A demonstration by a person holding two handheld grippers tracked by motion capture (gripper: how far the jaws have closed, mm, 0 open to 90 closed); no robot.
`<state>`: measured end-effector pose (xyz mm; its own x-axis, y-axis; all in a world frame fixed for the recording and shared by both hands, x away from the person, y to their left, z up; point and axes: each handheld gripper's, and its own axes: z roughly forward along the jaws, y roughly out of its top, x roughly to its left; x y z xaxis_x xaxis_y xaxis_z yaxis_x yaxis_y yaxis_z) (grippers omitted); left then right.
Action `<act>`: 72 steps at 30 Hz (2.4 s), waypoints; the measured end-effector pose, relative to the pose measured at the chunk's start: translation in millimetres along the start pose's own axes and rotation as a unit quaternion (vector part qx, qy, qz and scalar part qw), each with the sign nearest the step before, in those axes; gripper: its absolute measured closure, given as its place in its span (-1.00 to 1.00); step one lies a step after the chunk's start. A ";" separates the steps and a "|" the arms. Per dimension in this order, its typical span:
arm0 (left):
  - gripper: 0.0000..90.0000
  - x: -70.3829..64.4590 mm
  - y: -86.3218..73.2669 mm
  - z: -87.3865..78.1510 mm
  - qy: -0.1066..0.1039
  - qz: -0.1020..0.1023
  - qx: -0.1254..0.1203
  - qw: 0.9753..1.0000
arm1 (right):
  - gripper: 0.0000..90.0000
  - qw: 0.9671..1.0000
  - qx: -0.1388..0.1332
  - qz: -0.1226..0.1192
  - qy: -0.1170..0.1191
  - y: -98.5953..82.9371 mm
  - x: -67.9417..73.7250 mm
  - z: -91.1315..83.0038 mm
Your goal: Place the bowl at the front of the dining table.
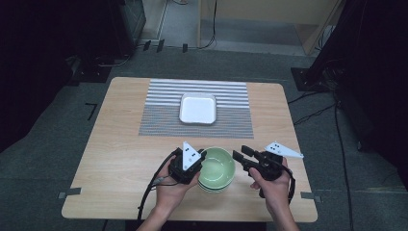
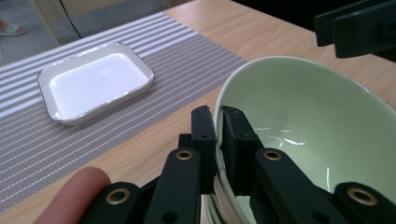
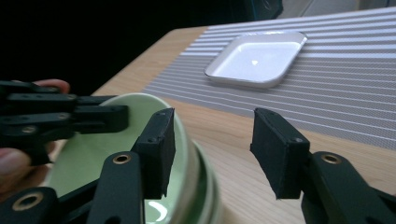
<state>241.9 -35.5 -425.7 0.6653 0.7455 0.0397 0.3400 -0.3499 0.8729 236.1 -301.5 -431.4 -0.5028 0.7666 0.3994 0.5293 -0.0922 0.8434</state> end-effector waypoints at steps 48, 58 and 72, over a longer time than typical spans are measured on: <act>-0.88 38.9 9.0 -70.6 0.019 -0.070 -0.073 0.995 | 0.86 0.993 -0.014 -0.062 -0.096 26.8 32.5 37.5; -0.91 84.1 -24.0 -85.7 0.067 -0.111 -0.065 0.989 | 0.86 0.992 -0.030 -0.055 -0.106 45.3 21.8 46.0; -1.00 145.9 -102.6 -74.2 0.162 -0.146 0.029 0.975 | 0.86 0.992 -0.042 -0.049 -0.109 66.0 9.4 70.6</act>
<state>254.7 151.3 -473.4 0.2921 0.9552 -0.0471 0.5272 -0.1198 0.8413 314.6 -255.6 -397.4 -0.3849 0.8928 0.2339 0.4215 -0.0554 0.9052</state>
